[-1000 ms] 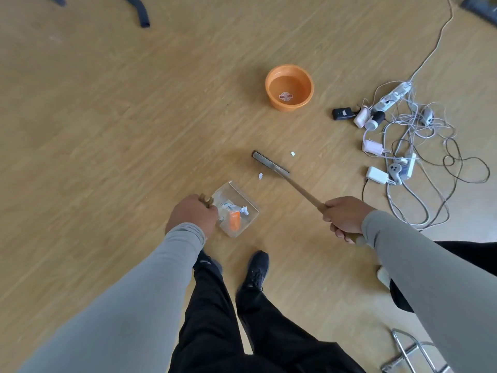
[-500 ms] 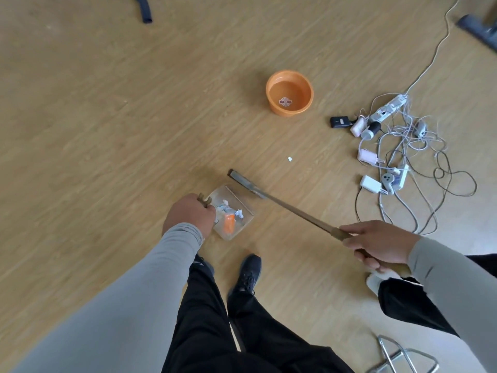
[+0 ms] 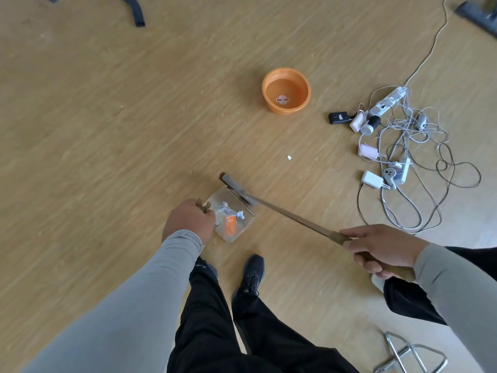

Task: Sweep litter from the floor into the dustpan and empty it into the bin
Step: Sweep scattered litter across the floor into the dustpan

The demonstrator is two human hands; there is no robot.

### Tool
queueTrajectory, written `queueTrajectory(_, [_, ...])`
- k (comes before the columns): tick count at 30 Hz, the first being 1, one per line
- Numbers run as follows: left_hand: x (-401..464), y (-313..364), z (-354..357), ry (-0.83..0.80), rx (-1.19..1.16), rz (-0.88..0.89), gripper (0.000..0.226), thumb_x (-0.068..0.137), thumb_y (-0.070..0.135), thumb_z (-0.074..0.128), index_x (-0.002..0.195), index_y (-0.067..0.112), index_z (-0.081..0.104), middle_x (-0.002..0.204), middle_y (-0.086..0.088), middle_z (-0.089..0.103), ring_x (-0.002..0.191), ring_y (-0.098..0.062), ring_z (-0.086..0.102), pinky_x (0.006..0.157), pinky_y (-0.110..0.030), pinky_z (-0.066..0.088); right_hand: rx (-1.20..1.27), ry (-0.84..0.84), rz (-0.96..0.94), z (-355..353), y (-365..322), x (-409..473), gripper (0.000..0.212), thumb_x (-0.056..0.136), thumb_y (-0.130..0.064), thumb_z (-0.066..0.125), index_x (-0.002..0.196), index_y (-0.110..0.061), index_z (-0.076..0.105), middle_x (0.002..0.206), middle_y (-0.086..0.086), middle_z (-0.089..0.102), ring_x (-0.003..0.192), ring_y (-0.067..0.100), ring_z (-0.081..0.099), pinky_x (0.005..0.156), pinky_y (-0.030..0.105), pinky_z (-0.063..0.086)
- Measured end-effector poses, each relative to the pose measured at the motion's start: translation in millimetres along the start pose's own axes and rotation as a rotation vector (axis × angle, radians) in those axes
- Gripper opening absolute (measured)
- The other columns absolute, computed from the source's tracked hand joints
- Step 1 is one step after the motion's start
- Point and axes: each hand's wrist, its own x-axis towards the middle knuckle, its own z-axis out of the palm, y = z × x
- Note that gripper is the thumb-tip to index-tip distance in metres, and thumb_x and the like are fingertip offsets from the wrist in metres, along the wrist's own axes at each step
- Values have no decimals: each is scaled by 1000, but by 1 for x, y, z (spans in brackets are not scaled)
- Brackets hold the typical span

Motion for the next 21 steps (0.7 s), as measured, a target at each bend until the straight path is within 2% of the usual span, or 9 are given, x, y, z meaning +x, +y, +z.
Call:
queueTrajectory(5, [0, 1, 0, -8, 8, 3, 13, 91, 36, 56, 89, 24, 58, 79, 5, 61, 66, -15, 58, 60, -30, 43, 9, 171, -67, -11, -4, 2, 44, 98, -7, 57, 139, -22, 52, 63, 12, 54, 40, 18, 40, 41, 23, 31])
queueTrajectory(8, [2, -1, 0, -2, -14, 0, 10, 90, 36, 57, 86, 27, 58, 81, 7, 62, 68, -15, 59, 63, -31, 46, -71, 282, -104, -13, -25, 24, 37, 97, -8, 55, 130, -24, 52, 65, 13, 54, 43, 19, 44, 40, 24, 36])
queueTrajectory(12, [4, -3, 2, -5, -32, -4, 10, 89, 36, 57, 93, 28, 63, 84, 9, 65, 73, -17, 64, 72, -35, 56, -244, 362, -51, -14, -52, 75, 21, 94, -9, 49, 112, -11, 58, 68, 14, 63, 57, 28, 57, 56, 33, 45])
queueTrajectory(15, [6, -2, 4, -8, -41, -4, 11, 89, 35, 58, 94, 28, 64, 86, 8, 66, 74, -18, 66, 74, -37, 58, -329, 328, 3, -4, -57, 103, 20, 94, -8, 49, 106, -2, 63, 70, 15, 64, 61, 29, 59, 57, 35, 48])
queueTrajectory(18, [9, 0, 3, -16, -49, -5, 13, 89, 35, 59, 95, 26, 65, 89, 7, 67, 77, -20, 66, 77, -39, 59, -445, 246, -48, 20, -43, 102, 23, 93, -6, 54, 109, 4, 66, 77, 15, 64, 61, 26, 58, 56, 33, 51])
queueTrajectory(20, [8, 1, 1, -26, -51, -11, 14, 89, 34, 59, 96, 24, 65, 90, 7, 67, 79, -20, 65, 79, -39, 58, -414, 153, -58, 27, -29, 83, 24, 95, -5, 53, 117, -3, 63, 73, 15, 60, 54, 23, 54, 46, 29, 46])
queueTrajectory(21, [8, 2, 0, -29, -49, -10, 14, 89, 34, 58, 96, 24, 65, 90, 7, 67, 80, -20, 65, 79, -39, 58, -308, 101, -40, 20, -21, 70, 24, 97, -6, 53, 119, -11, 60, 68, 13, 56, 48, 21, 49, 41, 27, 40])
